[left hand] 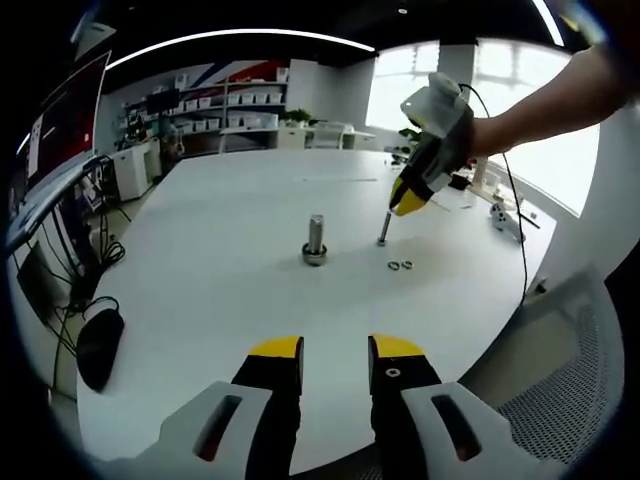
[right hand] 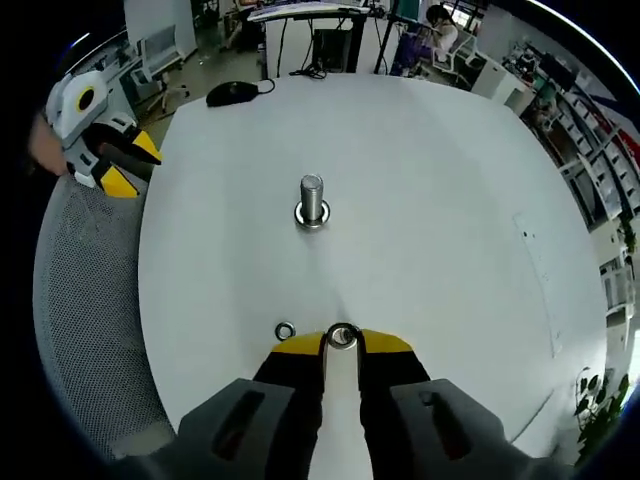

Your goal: Place the washer onto the threaded stud by aligning its center hole with the stud, sliding it down to the base, and recovering from edge contact or off-axis alignment until the washer reaches the visible bottom stop.

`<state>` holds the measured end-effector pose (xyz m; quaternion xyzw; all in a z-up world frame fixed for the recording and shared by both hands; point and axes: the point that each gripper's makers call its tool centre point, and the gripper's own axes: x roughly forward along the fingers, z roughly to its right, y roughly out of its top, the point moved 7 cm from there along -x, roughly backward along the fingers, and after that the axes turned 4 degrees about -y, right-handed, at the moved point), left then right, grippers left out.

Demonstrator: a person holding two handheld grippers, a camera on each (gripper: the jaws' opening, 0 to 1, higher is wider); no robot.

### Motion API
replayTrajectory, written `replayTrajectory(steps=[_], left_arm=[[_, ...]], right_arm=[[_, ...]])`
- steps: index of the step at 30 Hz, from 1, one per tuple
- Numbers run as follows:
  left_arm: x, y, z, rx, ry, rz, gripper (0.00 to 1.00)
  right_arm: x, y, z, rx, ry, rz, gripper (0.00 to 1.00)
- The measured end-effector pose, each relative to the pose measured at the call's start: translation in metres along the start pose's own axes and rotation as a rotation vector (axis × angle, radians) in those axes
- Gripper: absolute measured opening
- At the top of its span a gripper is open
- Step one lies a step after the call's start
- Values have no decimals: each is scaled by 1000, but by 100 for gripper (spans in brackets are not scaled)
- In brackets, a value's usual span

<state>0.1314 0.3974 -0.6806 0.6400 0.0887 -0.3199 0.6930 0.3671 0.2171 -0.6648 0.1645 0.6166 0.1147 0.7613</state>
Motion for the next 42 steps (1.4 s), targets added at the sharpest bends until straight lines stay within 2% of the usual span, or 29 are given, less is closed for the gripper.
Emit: replayTrajectory(steps=[14,19,21,25,30,37,42], left_arm=[[0,-1,-1,12,1,-1,23],[0,0,-1,13,-2,8,23],[0,0,-1,14,0,9,23],[0,0,-1,15,-3,12,22],[0,0,-1,12,-3,14,22],[0,0,-1,12,-1,16,22],[-1,1,-1,12,5,26,22]], right_arm=[[0,5,9,43,-15,34,14],[1,0,8,43,-3,12,14],[3,0,5,-6,-3,3,14],[8,-3,2,-27,4,-21,14],[5,-2,9,-12,-25,-7,14],[9,-8,8,-7,-14,-35,14],[11,-5,10,6,-10,-32,14]])
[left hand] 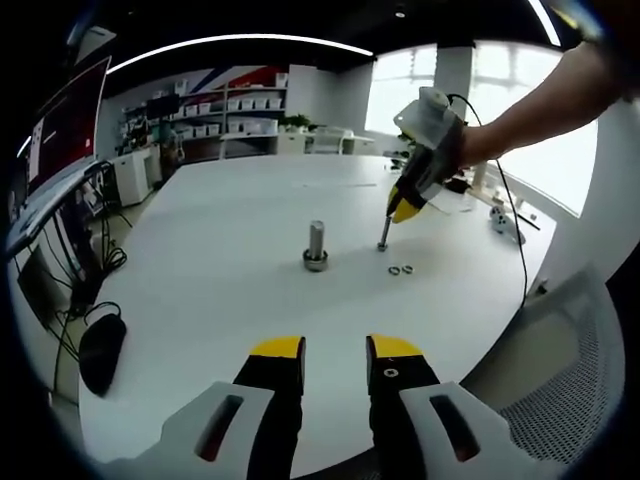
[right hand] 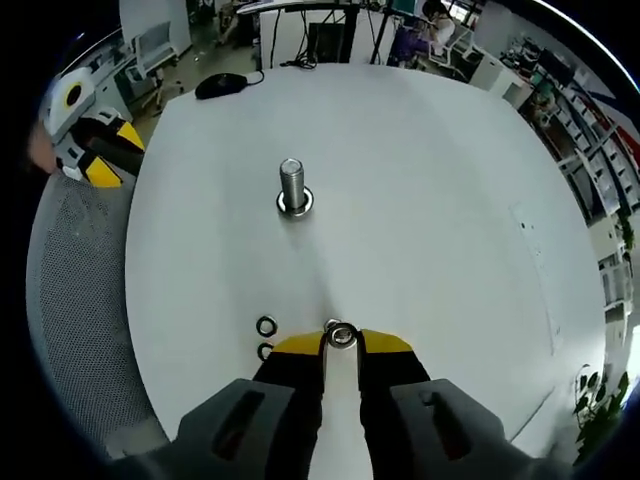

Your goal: Place the washer onto the threaded stud by aligning its center hole with the stud, sliding it down to the base, and recovering from edge contact or off-axis alignment until the washer reaches the visible bottom stop.

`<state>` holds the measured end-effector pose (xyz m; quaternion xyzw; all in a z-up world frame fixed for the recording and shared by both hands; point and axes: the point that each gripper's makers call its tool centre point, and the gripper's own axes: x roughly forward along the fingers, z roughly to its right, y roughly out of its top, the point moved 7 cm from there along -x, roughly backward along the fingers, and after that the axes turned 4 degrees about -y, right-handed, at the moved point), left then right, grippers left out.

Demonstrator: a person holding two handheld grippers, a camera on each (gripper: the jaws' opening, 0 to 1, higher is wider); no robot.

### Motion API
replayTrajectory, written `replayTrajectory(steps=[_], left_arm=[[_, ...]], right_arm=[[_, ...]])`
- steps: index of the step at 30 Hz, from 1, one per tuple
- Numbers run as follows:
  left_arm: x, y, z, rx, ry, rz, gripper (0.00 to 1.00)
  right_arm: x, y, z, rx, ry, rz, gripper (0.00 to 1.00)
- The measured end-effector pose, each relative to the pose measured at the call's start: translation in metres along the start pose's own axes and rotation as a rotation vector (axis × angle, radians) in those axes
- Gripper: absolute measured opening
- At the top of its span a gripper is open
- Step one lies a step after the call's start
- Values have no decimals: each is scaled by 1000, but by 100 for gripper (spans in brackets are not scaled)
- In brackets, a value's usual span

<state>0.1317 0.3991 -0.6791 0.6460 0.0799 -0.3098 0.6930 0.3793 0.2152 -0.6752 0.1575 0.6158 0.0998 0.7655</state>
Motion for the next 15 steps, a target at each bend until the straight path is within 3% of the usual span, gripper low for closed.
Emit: replayTrajectory(steps=[15], left_arm=[[0,1,-1,-3,3,11,21]], right_arm=[[28,-7,-3,-6,28,-59,14]])
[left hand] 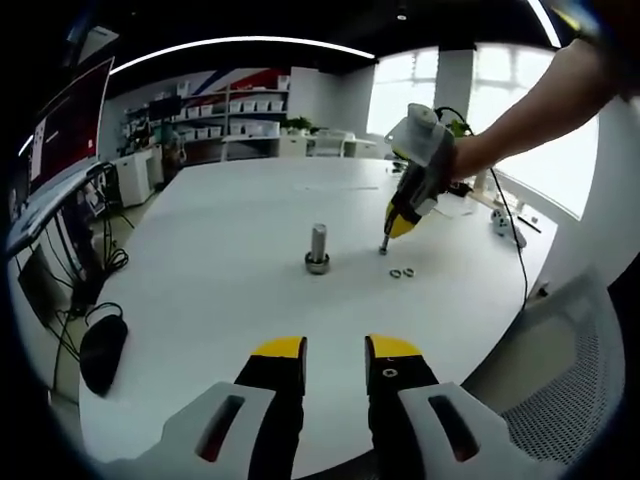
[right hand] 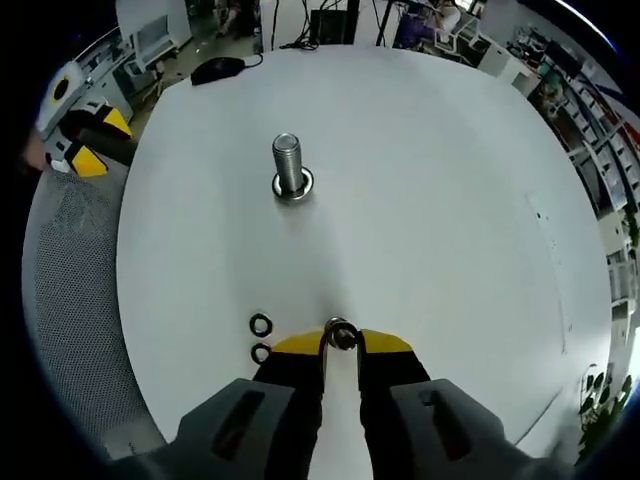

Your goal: Place the washer onto the threaded stud by aligning its center hole with the stud, sliding it down to the base, and recovering from edge contact or off-axis alignment until the washer reaches the visible bottom stop.

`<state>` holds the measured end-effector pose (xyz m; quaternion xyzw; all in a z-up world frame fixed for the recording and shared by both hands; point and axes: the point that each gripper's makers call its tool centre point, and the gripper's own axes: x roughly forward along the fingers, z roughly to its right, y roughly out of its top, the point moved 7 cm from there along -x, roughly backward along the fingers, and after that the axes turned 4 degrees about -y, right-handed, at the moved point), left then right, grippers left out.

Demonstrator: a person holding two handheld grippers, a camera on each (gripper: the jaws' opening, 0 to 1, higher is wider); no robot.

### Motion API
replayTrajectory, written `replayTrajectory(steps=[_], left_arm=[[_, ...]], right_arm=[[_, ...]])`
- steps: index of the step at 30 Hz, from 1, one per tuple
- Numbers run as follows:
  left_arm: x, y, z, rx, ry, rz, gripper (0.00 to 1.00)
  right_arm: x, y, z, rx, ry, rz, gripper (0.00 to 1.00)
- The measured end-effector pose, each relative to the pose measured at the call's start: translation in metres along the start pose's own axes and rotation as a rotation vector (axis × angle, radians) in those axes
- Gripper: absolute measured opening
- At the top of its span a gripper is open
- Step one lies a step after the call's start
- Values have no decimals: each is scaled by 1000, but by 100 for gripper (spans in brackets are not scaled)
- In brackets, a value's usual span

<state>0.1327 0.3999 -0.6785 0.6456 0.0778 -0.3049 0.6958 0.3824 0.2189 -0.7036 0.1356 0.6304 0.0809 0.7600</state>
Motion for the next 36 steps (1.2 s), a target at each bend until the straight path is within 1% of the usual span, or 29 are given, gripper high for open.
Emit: replayTrajectory(steps=[4,9,11,17,19,22,24,29,36], left_arm=[[0,0,0,2,-3,-3,21],[0,-1,0,1,-2,-5,20],[1,-1,0,3,-2,-8,20],[1,-1,0,4,-4,-12,19],[1,-2,0,4,-3,-12,19],[1,-2,0,7,1,-17,19],[1,-2,0,12,2,-23,18],[1,-2,-1,12,9,-22,19],[0,-2,-1,6,13,-16,19]], right_arm=[[11,-5,-2,13,8,-21,14],[18,-8,-6,26,16,-35,15],[18,-7,-4,48,10,-19,15],[17,-9,-4,84,20,-14,15],[17,-9,-5,97,27,-8,17],[16,-11,-4,98,13,-3,22],[14,-13,-3,109,8,8,23],[11,-21,-6,111,4,10,23],[6,-32,-18,121,24,13,23]])
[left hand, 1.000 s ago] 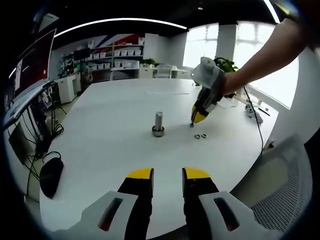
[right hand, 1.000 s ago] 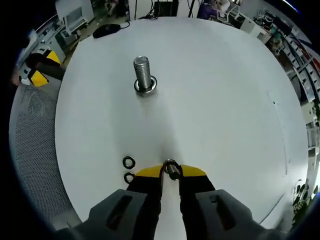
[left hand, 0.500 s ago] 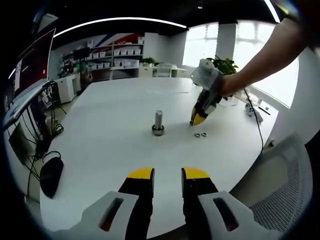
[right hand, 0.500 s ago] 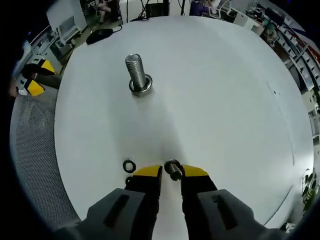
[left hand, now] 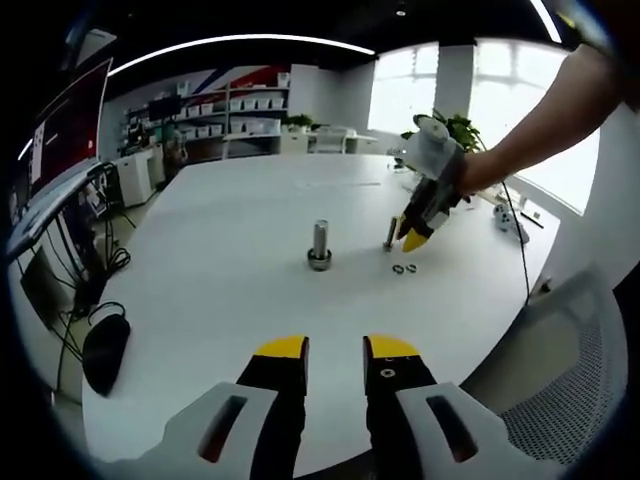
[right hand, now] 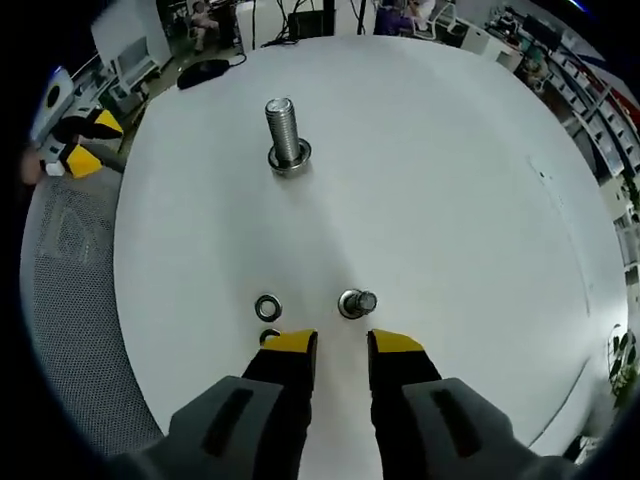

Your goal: Place the washer onto the threaded stud by aligning its center hole with the stud, sliding it down to the base, and recovering from edge contact or off-axis alignment until the washer reaches the visible bottom stop.

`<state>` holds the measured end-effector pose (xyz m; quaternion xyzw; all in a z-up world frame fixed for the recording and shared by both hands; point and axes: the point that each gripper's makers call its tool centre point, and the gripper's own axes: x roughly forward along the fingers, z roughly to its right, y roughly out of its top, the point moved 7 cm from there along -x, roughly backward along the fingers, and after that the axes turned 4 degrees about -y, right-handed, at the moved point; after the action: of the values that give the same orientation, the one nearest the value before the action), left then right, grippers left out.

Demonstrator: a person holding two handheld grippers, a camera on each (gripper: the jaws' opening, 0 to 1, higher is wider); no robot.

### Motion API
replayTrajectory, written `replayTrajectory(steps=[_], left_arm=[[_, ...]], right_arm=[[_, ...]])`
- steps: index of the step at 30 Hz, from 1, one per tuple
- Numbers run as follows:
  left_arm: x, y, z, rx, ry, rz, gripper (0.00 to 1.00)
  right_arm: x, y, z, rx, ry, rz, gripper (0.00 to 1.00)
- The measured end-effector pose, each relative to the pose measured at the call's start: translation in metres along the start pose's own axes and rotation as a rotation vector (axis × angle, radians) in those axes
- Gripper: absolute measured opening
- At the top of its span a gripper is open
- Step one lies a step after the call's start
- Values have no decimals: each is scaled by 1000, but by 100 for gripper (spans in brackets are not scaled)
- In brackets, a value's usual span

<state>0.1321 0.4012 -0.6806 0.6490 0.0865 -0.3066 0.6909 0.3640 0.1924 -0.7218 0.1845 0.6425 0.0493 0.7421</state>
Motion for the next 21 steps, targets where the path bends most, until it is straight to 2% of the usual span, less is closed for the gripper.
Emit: replayTrajectory(steps=[10,16,21], left_arm=[[0,0,0,2,8,-1,21],[-1,0,-2,2,21,-6,21],[0,-1,-2,2,25,-10,21]], right_arm=[[-1,-3,-32,-39,65,22,23],[6,-6,-39,-82,70,-5,23],[5,-5,-37,-91,64,7,20]])
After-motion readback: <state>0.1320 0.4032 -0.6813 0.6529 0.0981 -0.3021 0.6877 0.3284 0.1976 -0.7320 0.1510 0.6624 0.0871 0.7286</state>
